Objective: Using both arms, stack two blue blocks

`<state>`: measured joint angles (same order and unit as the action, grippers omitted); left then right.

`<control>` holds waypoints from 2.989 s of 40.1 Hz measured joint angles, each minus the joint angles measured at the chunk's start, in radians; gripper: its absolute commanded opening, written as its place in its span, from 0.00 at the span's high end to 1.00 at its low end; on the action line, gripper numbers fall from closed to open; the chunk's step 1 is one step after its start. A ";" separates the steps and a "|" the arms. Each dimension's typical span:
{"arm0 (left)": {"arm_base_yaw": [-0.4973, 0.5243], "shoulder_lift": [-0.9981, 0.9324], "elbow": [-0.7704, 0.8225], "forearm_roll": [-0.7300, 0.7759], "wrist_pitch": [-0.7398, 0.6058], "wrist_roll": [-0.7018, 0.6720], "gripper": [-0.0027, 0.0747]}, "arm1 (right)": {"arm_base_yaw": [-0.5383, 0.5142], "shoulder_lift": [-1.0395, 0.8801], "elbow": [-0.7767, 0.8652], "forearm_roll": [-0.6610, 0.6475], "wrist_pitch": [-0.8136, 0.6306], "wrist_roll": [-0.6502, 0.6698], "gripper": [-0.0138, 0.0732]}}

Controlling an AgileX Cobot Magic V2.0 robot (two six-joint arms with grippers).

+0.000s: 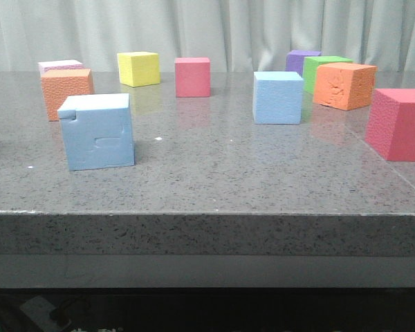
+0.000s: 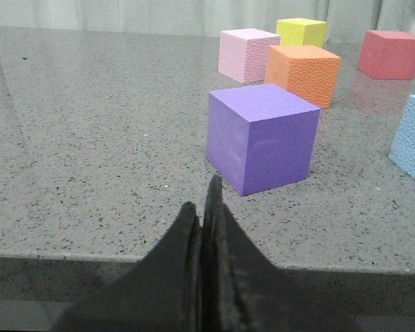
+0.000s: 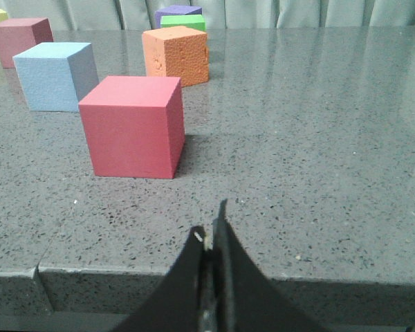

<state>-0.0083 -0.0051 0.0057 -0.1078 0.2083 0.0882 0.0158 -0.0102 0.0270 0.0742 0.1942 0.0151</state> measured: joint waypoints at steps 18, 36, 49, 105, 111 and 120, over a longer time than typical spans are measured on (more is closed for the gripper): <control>0.000 0.000 0.000 0.000 0.000 0.000 0.99 | 0.000 0.000 0.000 0.000 0.000 0.000 0.96; 0.000 0.000 0.000 0.000 0.000 0.000 0.99 | 0.000 0.000 0.000 0.000 0.000 0.000 0.96; 0.000 0.000 0.000 -0.007 -0.040 0.000 0.99 | 0.000 0.000 0.000 0.000 -0.004 0.000 0.96; 0.000 0.053 -0.147 -0.022 -0.386 0.000 0.99 | 0.000 0.038 -0.267 0.025 -0.134 0.000 0.96; 0.000 0.210 -0.328 -0.012 -0.166 0.000 0.99 | 0.000 0.178 -0.435 0.031 0.022 0.000 0.96; 0.000 0.485 -0.519 0.037 0.073 0.000 0.99 | 0.000 0.425 -0.658 0.035 0.272 0.000 0.96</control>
<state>-0.0083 0.4804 -0.5134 -0.0705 0.2817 0.0882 0.0158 0.4145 -0.6314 0.1090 0.4665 0.0151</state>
